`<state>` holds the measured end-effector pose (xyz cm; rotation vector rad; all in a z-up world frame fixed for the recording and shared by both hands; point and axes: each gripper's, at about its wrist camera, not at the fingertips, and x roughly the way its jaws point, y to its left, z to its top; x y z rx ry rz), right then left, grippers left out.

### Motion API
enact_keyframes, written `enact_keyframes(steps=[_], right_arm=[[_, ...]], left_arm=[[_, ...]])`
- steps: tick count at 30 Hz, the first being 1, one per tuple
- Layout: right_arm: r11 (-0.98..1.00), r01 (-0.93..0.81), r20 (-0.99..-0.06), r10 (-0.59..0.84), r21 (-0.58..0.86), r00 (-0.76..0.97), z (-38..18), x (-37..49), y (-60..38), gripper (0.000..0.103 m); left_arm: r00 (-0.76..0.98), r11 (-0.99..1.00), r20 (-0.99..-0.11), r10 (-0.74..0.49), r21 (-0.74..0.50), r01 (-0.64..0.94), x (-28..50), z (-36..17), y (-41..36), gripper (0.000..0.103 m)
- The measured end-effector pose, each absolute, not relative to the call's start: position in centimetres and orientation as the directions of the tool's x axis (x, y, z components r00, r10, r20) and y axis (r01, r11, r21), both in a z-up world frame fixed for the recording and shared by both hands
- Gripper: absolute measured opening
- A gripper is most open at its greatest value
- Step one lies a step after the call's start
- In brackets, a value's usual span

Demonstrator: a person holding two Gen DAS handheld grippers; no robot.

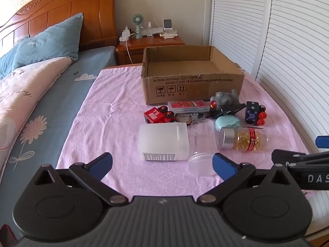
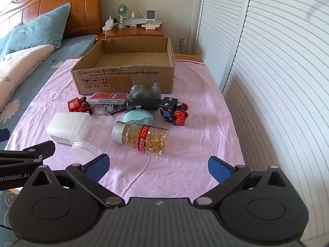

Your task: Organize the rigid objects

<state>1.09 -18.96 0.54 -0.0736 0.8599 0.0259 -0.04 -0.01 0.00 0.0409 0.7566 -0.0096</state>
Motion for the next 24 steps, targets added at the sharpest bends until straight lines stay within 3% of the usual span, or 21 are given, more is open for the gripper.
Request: enact_keyframes(steps=[24], right_arm=[[0.997, -0.053, -0.757, -0.002, -0.048, 0.653, 0.62, 1.06, -19.0, 0.103]], left_arm=[[0.705, 1.0, -0.709, -0.009, 0.006, 0.018, 0.01, 0.05, 0.15, 0.102]])
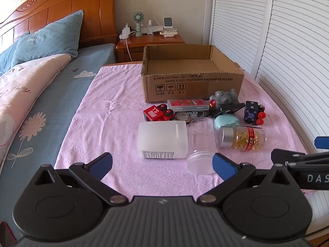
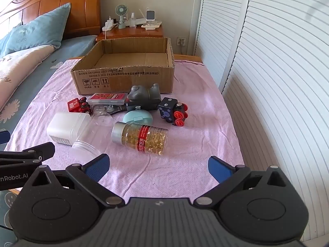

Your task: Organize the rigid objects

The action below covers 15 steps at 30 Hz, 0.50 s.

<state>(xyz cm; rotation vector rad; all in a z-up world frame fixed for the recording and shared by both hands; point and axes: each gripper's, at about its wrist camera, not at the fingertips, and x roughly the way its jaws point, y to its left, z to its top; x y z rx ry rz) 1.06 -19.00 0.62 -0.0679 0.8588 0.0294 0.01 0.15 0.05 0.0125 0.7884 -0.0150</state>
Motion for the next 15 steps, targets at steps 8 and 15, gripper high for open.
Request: enact_keyframes(steps=[8, 15], right_arm=[[0.997, -0.054, -0.756, -0.002, -0.049, 0.655, 0.67, 1.03, -19.02, 0.103], [0.997, -0.051, -0.755, -0.004, -0.05, 0.655, 0.7, 1.09, -19.02, 0.103]], left_arm=[[0.705, 1.0, -0.71, -0.001, 0.012, 0.014, 0.05, 0.03, 0.13, 0.103], [0.705, 1.0, -0.709, 0.002, 0.015, 0.013, 0.12, 0.0, 0.18, 0.103]])
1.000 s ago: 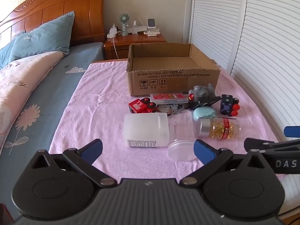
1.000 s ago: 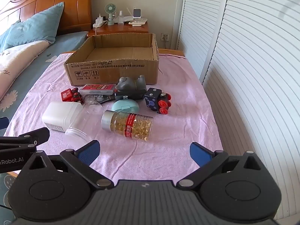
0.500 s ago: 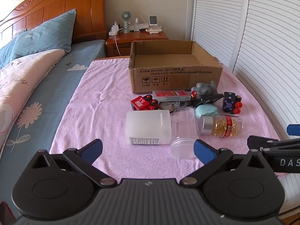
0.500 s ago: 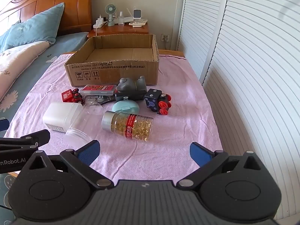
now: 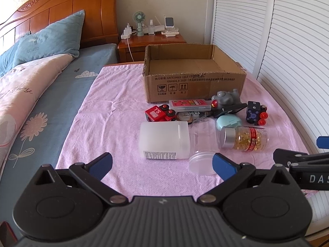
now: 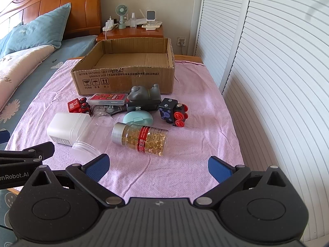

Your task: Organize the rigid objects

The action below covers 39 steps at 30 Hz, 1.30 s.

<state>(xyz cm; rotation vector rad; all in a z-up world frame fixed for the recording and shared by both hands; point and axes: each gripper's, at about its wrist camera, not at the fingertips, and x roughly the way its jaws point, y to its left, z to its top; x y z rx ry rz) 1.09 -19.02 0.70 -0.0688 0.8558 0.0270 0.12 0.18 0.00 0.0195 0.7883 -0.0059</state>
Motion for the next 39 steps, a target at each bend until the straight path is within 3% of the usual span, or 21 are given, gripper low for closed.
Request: enact_keyframes(steps=[39], right_arm=[[0.997, -0.076, -0.762, 0.027, -0.029, 0.647, 0.1, 2.4, -18.9, 0.103]], left_arm=[[0.7, 0.999, -0.714, -0.013, 0.024, 0.043, 1.7, -0.4, -0.2, 0.103]])
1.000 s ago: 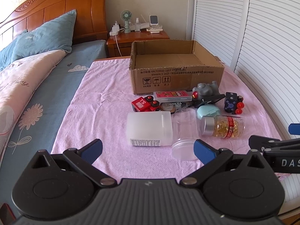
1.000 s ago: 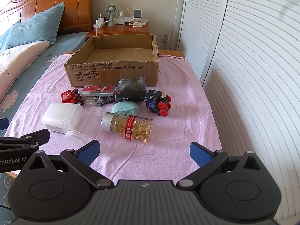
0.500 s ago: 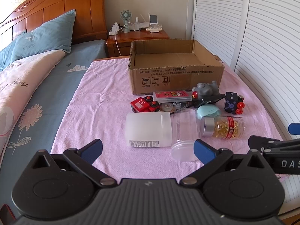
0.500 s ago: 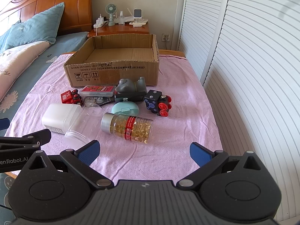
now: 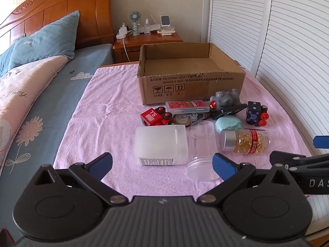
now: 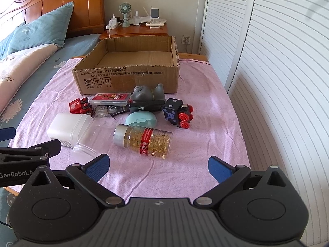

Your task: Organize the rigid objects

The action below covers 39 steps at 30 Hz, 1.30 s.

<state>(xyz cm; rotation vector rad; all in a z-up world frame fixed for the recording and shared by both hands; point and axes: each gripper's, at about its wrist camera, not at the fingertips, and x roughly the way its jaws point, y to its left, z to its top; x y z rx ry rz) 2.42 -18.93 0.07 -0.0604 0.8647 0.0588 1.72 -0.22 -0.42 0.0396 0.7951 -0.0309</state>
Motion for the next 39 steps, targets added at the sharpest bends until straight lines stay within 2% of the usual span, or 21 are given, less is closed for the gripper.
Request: enact_keyframes(steps=[15, 34, 39], right_arm=[[0.991, -0.135, -0.751, 0.097, 0.011, 0.653, -0.8, 4.5, -19.1, 0.103], [0.989, -0.145, -0.761, 0.1, 0.008, 0.64, -2.1, 7.5, -18.8, 0.103], [0.991, -0.135, -0.767, 0.089, 0.002, 0.636, -2.5, 8.0, -19.0, 0.103]], left_arm=[[0.68, 0.998, -0.733, -0.014, 0.027, 0.049, 5.5, -2.4, 0.5, 0.103], [0.63, 0.996, -0.776, -0.018, 0.039, 0.076, 9.5, -5.7, 1.2, 0.103], [0.625, 0.997, -0.78, 0.02, 0.065, 0.049, 9.5, -6.3, 2.4, 0.103]])
